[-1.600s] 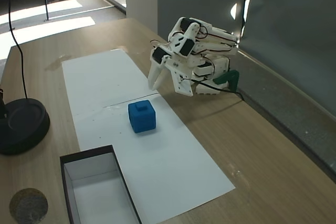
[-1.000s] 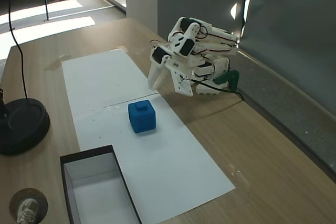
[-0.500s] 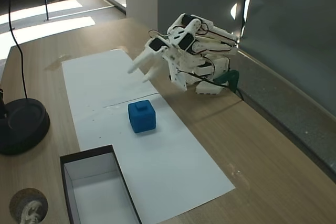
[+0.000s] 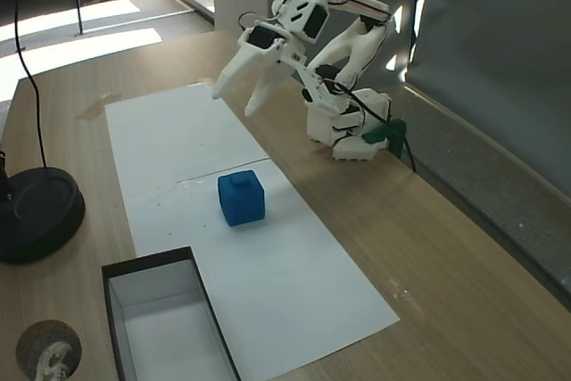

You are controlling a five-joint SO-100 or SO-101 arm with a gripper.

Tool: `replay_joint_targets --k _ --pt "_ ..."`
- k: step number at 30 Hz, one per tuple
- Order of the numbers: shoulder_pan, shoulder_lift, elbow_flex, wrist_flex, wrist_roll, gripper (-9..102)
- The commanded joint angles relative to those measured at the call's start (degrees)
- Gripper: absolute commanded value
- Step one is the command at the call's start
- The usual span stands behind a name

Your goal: Grab a blue square and put it in the box.

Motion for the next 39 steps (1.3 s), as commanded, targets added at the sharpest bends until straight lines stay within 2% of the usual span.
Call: replay_joint_targets --k 1,7,13,30,39 --pt "-0.97 -12.57 -9.93 0.88 0.35 39" --pt "-0.79 -33.31 -19.25 3.96 3.87 41" --pt "-0.79 -43.59 -21.8 4.48 5.19 41" --pt "-1.49 -48.08 -17.49 4.57 5.19 41" --pt "-6.24 -47.9 -15.91 4.04 7.38 41"
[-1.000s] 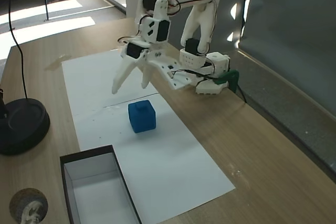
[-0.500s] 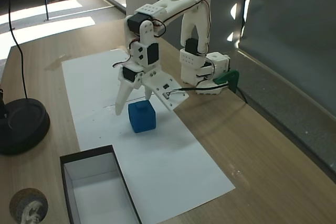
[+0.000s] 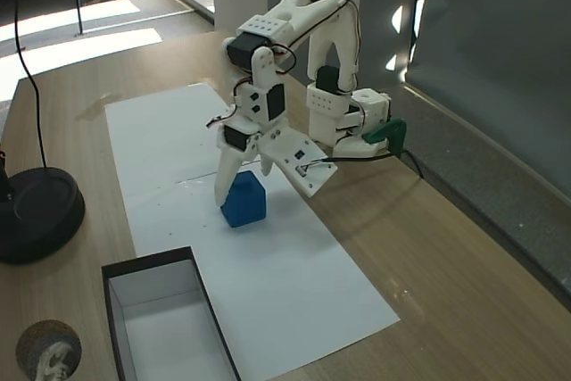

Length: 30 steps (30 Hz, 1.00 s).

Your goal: Grab a blue square and put it in the box.

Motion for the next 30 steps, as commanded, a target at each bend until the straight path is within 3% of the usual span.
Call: replay_joint_targets --k 1,9,11,15,19,25,30 --pt "-1.76 0.97 -1.32 -0.18 0.79 41" --pt "-3.6 0.53 -0.7 -1.76 0.44 39" --pt "-3.6 0.53 -0.7 -1.85 0.35 30" --pt "-3.34 0.53 -1.23 -2.46 0.09 -1" --pt "-3.6 1.41 -3.43 -2.9 -0.7 1" --pt "-5.01 1.23 -35.68 8.35 -2.37 0" --pt "-8.35 -0.44 -61.35 7.21 -7.47 0"
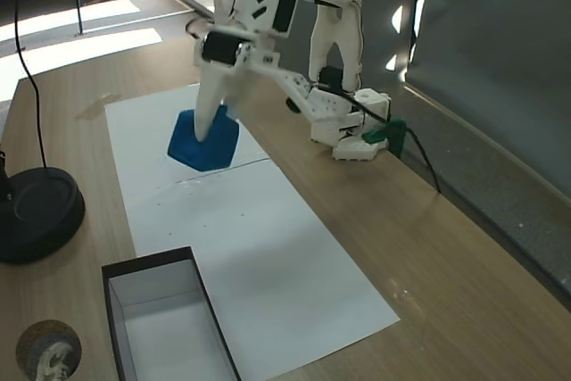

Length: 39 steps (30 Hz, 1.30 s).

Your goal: Grab a blue square and put it in the box.

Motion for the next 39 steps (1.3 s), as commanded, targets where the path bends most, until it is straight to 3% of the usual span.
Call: replay_joint_targets --k 1,9,15,32,34,39 --pt "-1.41 -0.62 -15.03 -3.43 -1.49 0" --pt "-3.69 -15.38 -17.84 -22.41 -0.88 0" --pt "-3.69 -23.12 -17.93 -29.27 -0.79 0" --pt "-3.34 -30.5 -17.67 -29.71 4.13 1" --pt "-3.43 -30.32 -17.67 -29.53 6.86 5" --pt "-3.96 -29.36 -18.02 -23.73 10.55 31"
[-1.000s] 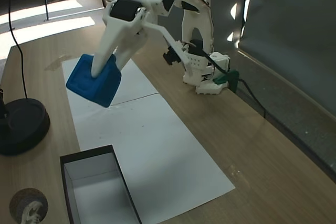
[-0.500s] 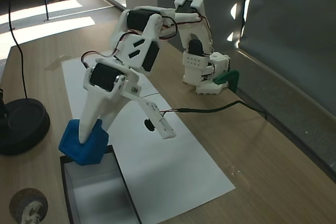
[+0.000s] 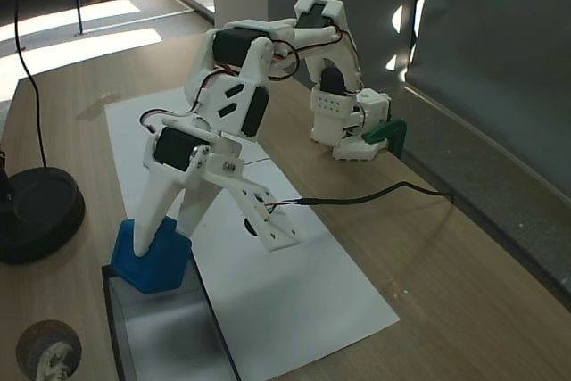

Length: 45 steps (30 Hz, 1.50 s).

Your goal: Grab a blue square and put it in the box.

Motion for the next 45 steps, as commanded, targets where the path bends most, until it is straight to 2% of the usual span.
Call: replay_joint_targets --k 1,7,12,15,22,28,34,45 --pt "-0.35 3.43 -4.39 2.37 0.88 33" --pt "-0.35 10.72 -12.57 12.22 0.62 28" --pt "0.97 22.06 -22.32 28.74 0.18 -1" --pt "3.08 30.76 -25.05 39.2 -2.02 0" --pt "15.12 56.95 -14.5 38.5 -2.2 0" --pt "26.63 75.15 3.34 38.14 -2.29 0" --pt "27.33 90.26 23.73 36.21 -2.29 0" --pt "27.51 115.05 60.29 22.41 -2.29 0"
